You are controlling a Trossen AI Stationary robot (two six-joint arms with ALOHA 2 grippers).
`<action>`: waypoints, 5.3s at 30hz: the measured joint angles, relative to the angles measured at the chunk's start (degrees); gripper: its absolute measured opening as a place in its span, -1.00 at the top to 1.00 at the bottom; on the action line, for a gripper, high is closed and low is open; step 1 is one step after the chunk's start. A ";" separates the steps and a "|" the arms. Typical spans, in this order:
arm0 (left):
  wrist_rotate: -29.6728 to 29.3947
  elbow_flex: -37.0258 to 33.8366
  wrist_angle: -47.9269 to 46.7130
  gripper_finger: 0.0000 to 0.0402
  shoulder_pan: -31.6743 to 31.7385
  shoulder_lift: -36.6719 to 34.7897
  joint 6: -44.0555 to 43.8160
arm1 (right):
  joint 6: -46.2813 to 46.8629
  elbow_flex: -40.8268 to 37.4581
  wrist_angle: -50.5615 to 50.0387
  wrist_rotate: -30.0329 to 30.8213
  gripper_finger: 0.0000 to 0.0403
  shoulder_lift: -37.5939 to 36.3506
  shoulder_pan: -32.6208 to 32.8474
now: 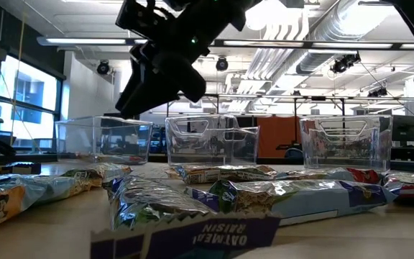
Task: Pick and place Granola Bars by type
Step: Put the yellow granola bar into the middle transparent bin
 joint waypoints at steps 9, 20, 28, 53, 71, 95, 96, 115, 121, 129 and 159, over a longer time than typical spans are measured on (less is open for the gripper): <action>-13.48 2.53 -2.23 0.39 0.29 -2.76 3.10 | 3.23 0.01 -8.26 3.21 0.04 -1.22 2.75; -31.91 9.56 -8.46 0.39 14.97 -14.15 28.44 | 9.22 0.00 -20.25 6.08 0.04 -1.25 4.92; -31.47 18.99 -1.21 0.39 37.88 -15.67 67.64 | 14.35 0.00 -24.01 6.12 0.04 -1.26 6.49; -1.69 42.35 31.86 0.39 74.82 26.16 112.80 | 26.64 0.00 -25.12 1.82 0.04 -1.26 6.77; 0.17 46.76 28.14 0.39 75.92 39.60 117.32 | 37.71 0.00 -32.89 1.18 0.04 -1.26 6.81; -0.69 46.75 25.97 0.39 75.38 42.49 121.55 | 41.87 0.00 -38.00 0.24 0.04 -1.26 9.13; -0.70 46.75 25.98 0.39 75.38 42.49 121.59 | 41.87 0.00 -37.97 0.19 0.04 -1.26 9.20; -3.81 46.75 25.91 0.39 75.43 42.49 115.97 | 41.38 0.00 -37.36 -0.50 0.04 -1.26 9.83; -3.65 46.66 28.90 0.39 75.43 42.49 115.93 | 40.78 0.00 -36.89 -0.06 0.04 -1.26 9.83; -3.80 46.66 29.77 0.39 75.43 42.49 117.53 | 40.37 0.00 -36.45 0.02 0.04 -1.26 9.65; -5.69 58.12 17.05 0.03 75.80 30.22 130.29 | 39.02 0.00 -34.89 1.01 0.04 -1.26 8.92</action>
